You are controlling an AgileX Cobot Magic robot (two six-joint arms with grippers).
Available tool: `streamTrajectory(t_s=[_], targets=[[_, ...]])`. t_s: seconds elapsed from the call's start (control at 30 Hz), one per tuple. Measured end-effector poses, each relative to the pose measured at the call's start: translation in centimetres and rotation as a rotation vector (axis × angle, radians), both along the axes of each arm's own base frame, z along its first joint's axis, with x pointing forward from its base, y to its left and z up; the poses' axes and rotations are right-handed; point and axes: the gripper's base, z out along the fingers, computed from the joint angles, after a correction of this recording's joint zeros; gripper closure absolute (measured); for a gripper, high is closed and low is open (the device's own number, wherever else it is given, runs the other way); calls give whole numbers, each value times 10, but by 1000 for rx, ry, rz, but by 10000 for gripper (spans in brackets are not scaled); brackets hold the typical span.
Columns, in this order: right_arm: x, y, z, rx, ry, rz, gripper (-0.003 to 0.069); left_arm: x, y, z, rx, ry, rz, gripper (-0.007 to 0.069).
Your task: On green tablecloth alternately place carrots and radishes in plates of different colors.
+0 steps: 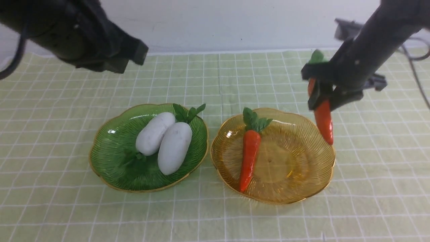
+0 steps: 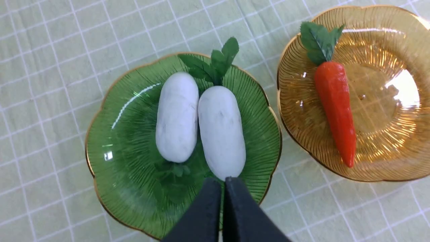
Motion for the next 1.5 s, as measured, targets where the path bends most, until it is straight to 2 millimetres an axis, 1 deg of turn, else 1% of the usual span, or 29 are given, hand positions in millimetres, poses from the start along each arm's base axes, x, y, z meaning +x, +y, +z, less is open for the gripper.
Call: streamTrajectory(t_s=[0.03,0.07,0.1,0.17,0.2,0.23,0.3,0.43,0.5,0.57,0.6,0.63,0.67,0.7,0.77,0.8,0.83,0.87,0.93,0.97,1.03,1.1,1.17,1.2,1.23,1.27,1.3,1.4,1.5], targets=[[-1,5,-7,-4,20,13,402,-8,3,-2,-5,-4,2,632],[-1,16,-23,-13,60,38,390,-23,9,-10,-13,7,8,632],[-1,20,-27,-16,69,46,375,-33,13,-12,-22,2,11,632],[-1,26,-38,-25,90,60,307,-46,18,-19,-30,2,16,632],[-1,26,-39,-25,92,59,298,-46,18,-22,-27,8,16,632],[0,28,-42,-28,97,65,233,-60,23,-27,-34,2,19,632],[0,28,-43,-35,93,74,138,-75,29,-34,-37,1,22,632],[-2,27,-34,-48,56,134,69,-95,38,-43,-53,-3,36,632],[-12,25,-6,-42,-14,162,89,-106,42,-47,-68,-9,49,632],[-34,22,39,-23,-120,173,172,-118,47,-50,-83,-24,57,632],[-36,22,44,-20,-132,173,172,-120,48,-51,-86,-28,58,632],[-53,18,72,-8,-199,174,229,-123,49,-52,-90,-36,58,632],[-62,16,85,1,-233,176,260,-126,50,-54,-95,-47,58,632],[-80,12,109,14,-293,176,316,-129,51,-56,-97,-50,59,632],[-113,3,142,32,-385,174,410,-134,54,-59,-109,-64,63,632],[-148,-8,169,51,-480,169,494,-137,55,-62,-122,-80,68,632],[-177,-16,184,71,-578,154,592,-138,55,-65,-132,-95,69,632],[-185,-19,187,76,-601,151,592,-138,55,-66,-132,-95,69,632],[-218,-29,201,107,-753,126,639,-138,55,-69,-143,-111,70,632],[-243,-38,200,127,-875,102,658,-137,55,-71,-148,-124,69,632],[-272,-49,197,151,-1055,69,669,-136,54,-72,-157,-142,68,632],[-306,-63,182,170,-1268,24,672,-134,54,-71,-165,-161,66,632],[-341,-77,162,183,-1467,-22,673,-134,53,-70,-173,-178,65,632],[-354,-83,138,178,-1544,-43,673,-133,53,-69,-176,-185,64,632],[-359,-84,140,183,-1574,-49,673,-133,53,-69,-177,-187,64,632],[-370,-89,114,182,-1642,-73,673,-133,53,-68,-183,-196,64,632],[-373,-91,108,184,-1656,-78,673,-132,53,-68,-185,-198,66,632],[-387,-96,68,194,-1705,-98,673,-132,52,-68,-192,-199,67,632],[-392,-98,58,199,-1736,-107,673,-133,53,-67,-197,-209,66,632]])
